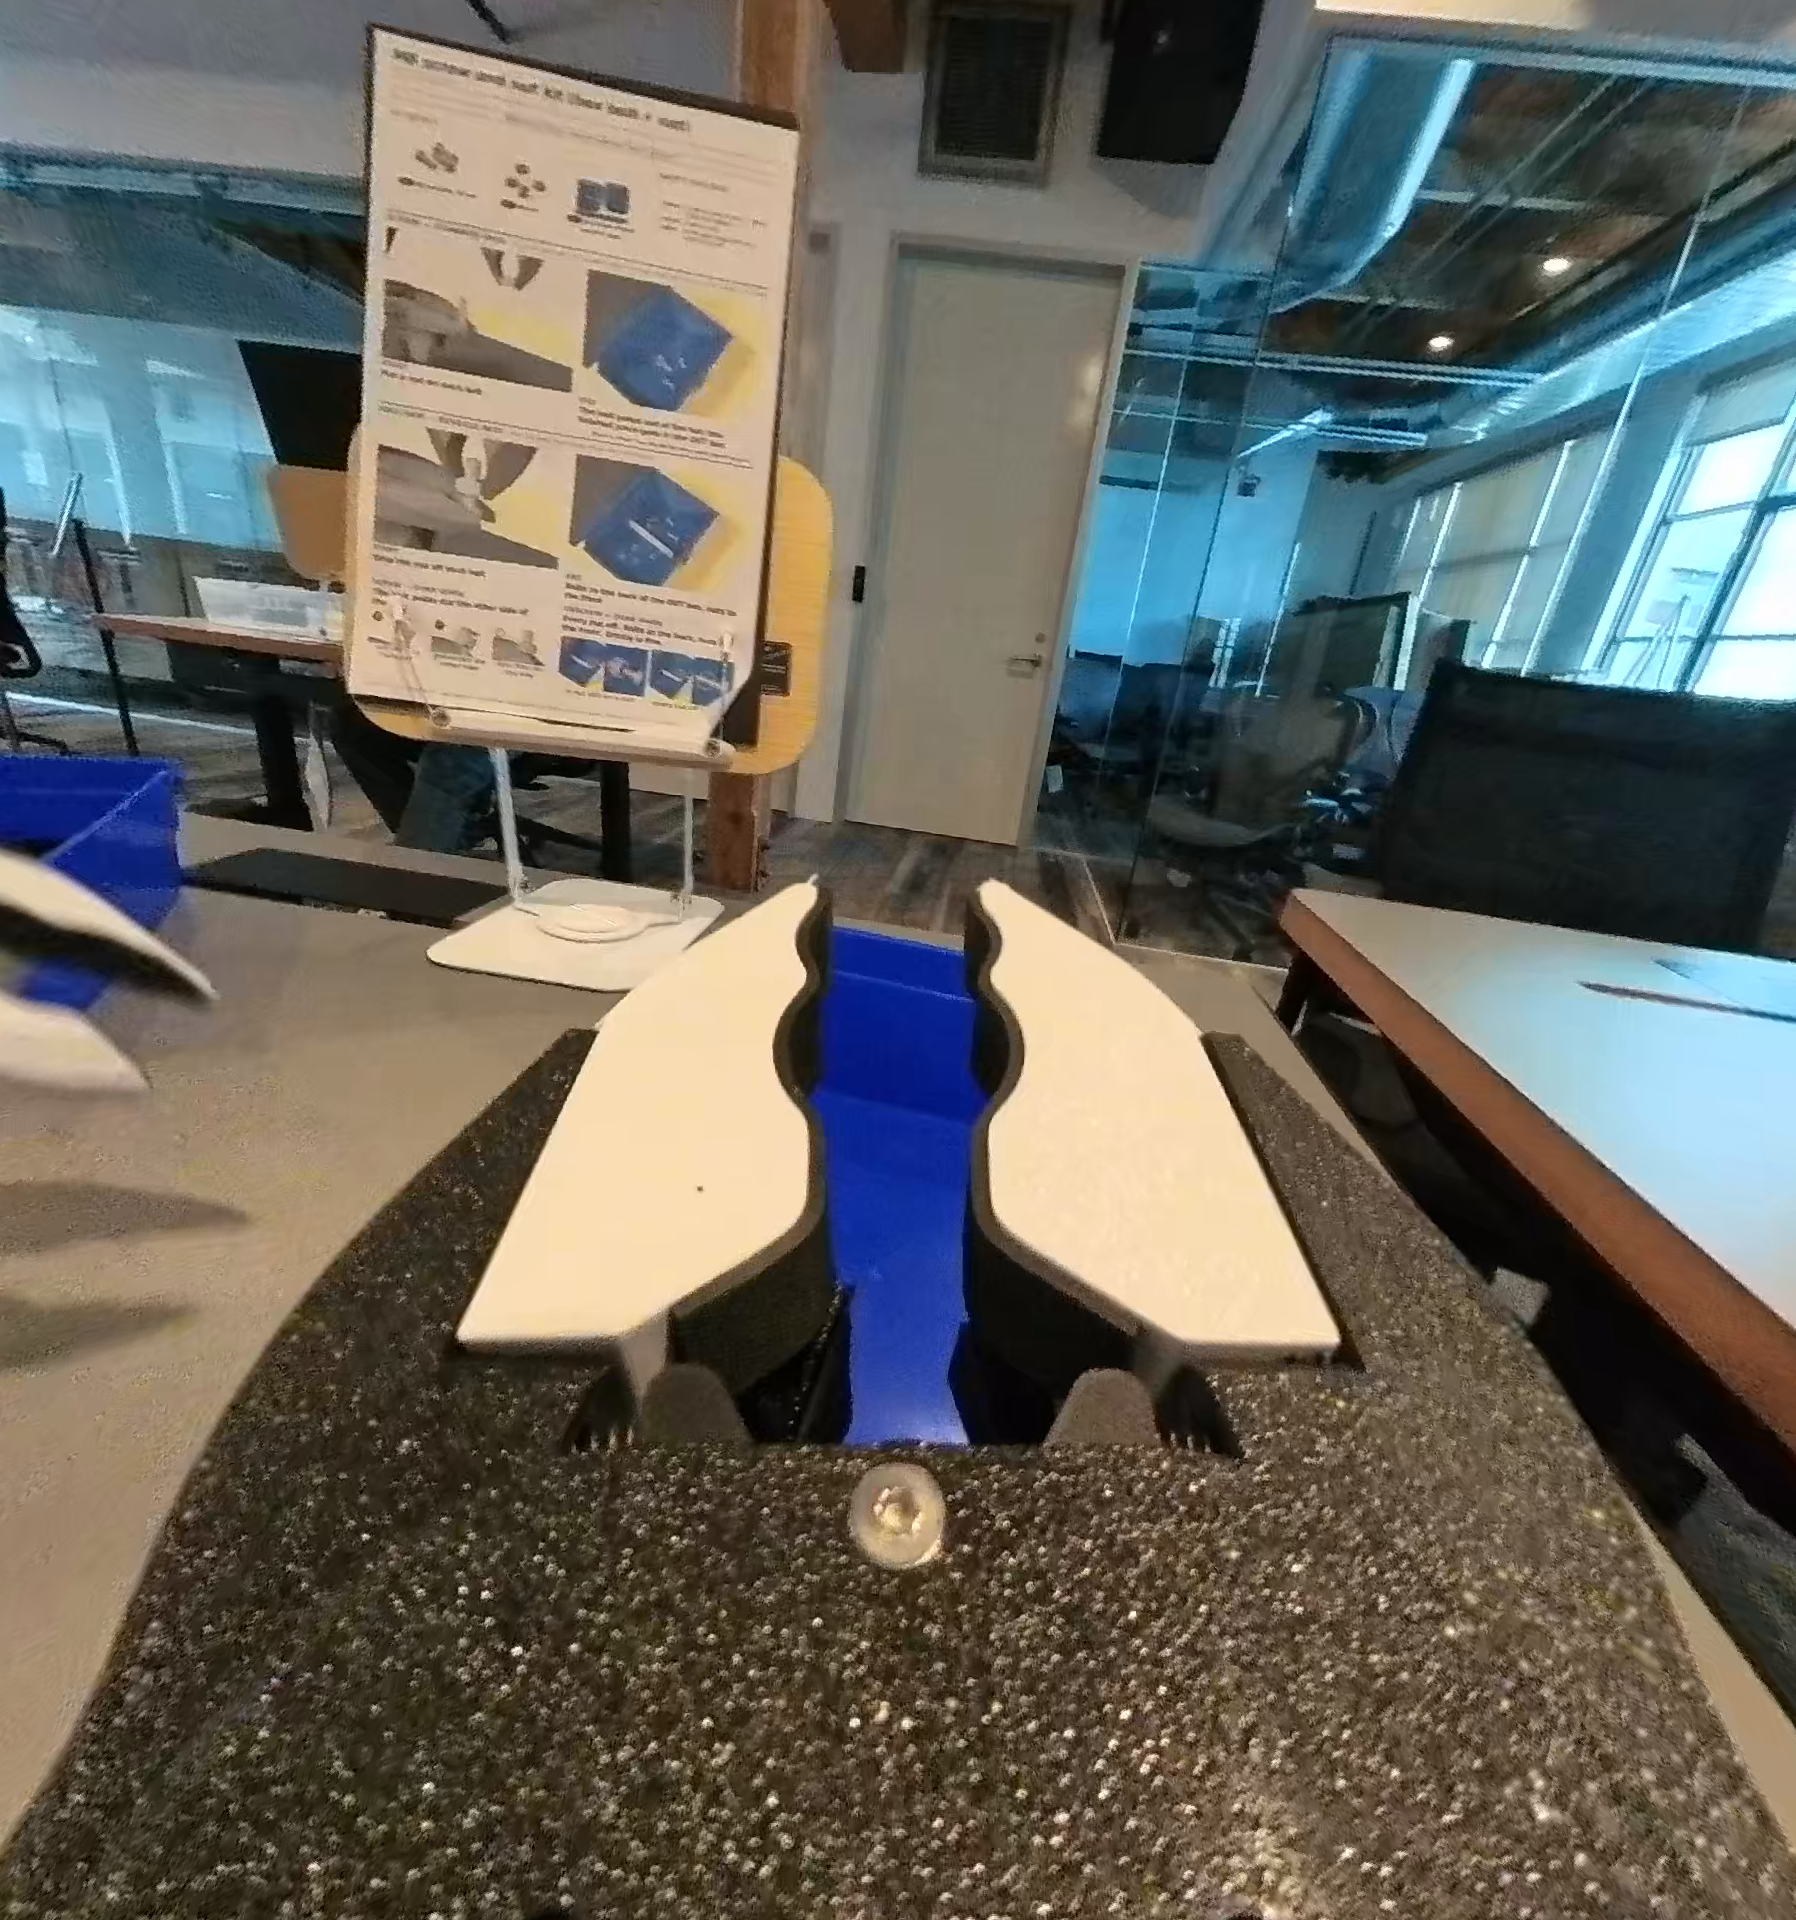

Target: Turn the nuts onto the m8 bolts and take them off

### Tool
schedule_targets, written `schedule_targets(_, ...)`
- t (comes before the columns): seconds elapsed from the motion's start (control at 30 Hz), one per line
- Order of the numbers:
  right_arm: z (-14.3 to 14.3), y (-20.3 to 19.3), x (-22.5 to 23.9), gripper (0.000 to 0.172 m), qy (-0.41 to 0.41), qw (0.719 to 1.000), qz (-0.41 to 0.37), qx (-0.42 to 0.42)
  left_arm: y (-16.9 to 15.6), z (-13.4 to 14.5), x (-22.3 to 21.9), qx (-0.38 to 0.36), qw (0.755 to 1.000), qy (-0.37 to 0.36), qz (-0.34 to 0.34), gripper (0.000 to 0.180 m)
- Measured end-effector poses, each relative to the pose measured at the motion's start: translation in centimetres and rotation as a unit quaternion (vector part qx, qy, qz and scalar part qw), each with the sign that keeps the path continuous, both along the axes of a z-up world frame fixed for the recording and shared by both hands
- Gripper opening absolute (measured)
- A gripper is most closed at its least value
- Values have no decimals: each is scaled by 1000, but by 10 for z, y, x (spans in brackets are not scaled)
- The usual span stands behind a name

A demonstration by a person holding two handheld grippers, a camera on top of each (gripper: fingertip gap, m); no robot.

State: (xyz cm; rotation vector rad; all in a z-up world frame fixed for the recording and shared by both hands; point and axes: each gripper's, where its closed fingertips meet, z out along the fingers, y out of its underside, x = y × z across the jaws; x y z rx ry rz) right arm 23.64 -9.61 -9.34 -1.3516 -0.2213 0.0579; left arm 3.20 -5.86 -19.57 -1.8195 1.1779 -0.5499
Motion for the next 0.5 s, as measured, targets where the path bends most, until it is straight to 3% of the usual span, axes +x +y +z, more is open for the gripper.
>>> schedule_targets(0.07,0,2,-7,23,-10,1000,7,1,40,26,-85,103,981,60,152,45)
schedule_targets(0.13,-1,4,-14,23,-16,1000,18,-5,67,58,-194,205,913,138,324,45)
schedule_targets(0.2,-2,7,-20,23,-23,999,21,-8,70,68,-285,194,856,186,442,56)
schedule_targets(0.27,-3,9,-24,23,-34,999,21,-12,66,54,-350,114,822,198,521,72)
schedule_targets(0.33,-3,10,-28,23,-47,999,17,-14,63,36,-387,56,809,189,554,79)
schedule_targets(0.5,2,7,-38,23,-79,997,12,-4,69,0,-408,-61,827,114,547,72)
